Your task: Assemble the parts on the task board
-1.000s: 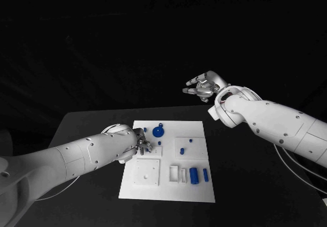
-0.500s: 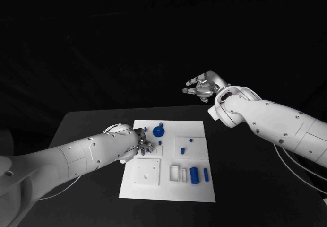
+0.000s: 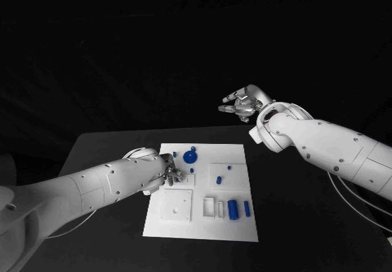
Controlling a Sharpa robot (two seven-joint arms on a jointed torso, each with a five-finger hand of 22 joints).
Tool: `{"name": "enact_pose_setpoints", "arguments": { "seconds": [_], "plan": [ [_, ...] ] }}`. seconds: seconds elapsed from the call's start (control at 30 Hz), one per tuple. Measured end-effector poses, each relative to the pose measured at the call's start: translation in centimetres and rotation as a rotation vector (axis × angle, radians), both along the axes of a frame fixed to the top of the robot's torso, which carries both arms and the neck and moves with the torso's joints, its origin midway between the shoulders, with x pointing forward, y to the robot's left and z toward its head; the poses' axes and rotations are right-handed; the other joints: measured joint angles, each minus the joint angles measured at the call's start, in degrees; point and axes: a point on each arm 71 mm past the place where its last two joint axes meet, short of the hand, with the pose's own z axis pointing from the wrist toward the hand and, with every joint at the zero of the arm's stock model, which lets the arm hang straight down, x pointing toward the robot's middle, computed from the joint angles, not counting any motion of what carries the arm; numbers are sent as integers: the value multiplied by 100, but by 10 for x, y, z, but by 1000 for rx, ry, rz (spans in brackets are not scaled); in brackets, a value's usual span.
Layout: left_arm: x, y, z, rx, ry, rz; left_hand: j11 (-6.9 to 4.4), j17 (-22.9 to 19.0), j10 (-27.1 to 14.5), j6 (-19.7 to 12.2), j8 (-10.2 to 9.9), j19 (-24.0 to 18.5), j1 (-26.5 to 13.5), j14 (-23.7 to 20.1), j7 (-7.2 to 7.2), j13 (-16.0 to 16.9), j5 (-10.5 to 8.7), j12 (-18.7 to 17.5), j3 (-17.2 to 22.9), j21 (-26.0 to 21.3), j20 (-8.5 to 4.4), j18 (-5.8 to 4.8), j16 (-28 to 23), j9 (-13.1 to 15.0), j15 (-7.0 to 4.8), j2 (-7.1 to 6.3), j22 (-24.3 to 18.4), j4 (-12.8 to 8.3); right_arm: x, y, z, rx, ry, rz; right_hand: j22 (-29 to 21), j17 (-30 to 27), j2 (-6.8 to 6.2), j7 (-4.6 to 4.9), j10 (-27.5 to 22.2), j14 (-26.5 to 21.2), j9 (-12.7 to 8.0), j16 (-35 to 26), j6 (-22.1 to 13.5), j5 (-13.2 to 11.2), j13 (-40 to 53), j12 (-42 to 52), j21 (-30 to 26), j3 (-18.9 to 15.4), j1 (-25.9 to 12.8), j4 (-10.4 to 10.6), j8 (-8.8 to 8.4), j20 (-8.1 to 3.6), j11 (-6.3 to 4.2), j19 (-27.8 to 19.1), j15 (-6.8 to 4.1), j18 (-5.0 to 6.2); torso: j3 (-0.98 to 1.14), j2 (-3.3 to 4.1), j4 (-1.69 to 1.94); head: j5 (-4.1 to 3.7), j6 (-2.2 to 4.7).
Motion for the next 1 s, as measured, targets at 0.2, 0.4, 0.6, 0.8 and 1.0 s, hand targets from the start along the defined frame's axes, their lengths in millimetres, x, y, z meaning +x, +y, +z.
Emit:
{"name": "enact_pose_setpoints", "arguments": {
  "seconds": [0.2,0.4,0.6,0.8,1.0],
  "plan": [
    [1,0,0,1,2,1,0,-4,0,0,-10,0,0,18,0,0,-1,0,0,-38,0,0,0,0,-4,0,32,0,0,1,0,0,2,1,0,0,0,0,0,0,0,0,0,0,0,0,0,0,0,0,0,0,0,0,0,0,-2,0,1,0,-2],
    [1,0,0,1,4,1,0,-6,0,0,13,21,0,20,0,0,9,0,-1,-67,-21,-1,0,0,-5,0,61,-1,0,2,0,0,3,3,0,0,25,0,0,0,0,0,0,0,0,0,0,25,-25,-25,0,0,1,0,0,0,-2,0,1,-2,6],
    [2,-1,-1,2,5,3,0,-3,0,0,13,41,0,21,0,0,-69,0,-1,-108,0,-1,0,41,-4,0,61,-1,0,2,0,-1,5,5,0,0,25,0,1,0,0,0,0,0,1,0,-21,25,-25,-25,0,0,1,0,0,-1,4,0,-2,-5,7],
    [3,-3,-2,3,9,3,0,48,0,0,13,61,1,30,0,7,-170,39,-9,-139,-20,-3,0,361,5,0,60,-25,0,3,-1,-1,7,7,0,0,25,0,1,0,0,0,0,1,1,0,-21,48,-25,-47,0,0,1,0,0,0,4,0,-3,-10,1],
    [3,-5,-2,9,15,2,0,142,0,0,13,82,1,56,0,7,-172,106,-25,-171,-1,-3,45,582,-16,0,60,-43,0,5,-1,-1,9,11,0,0,25,0,1,0,0,0,0,1,1,0,-21,48,-25,-47,0,0,1,0,0,0,7,0,-3,-14,-6]
  ]
}}
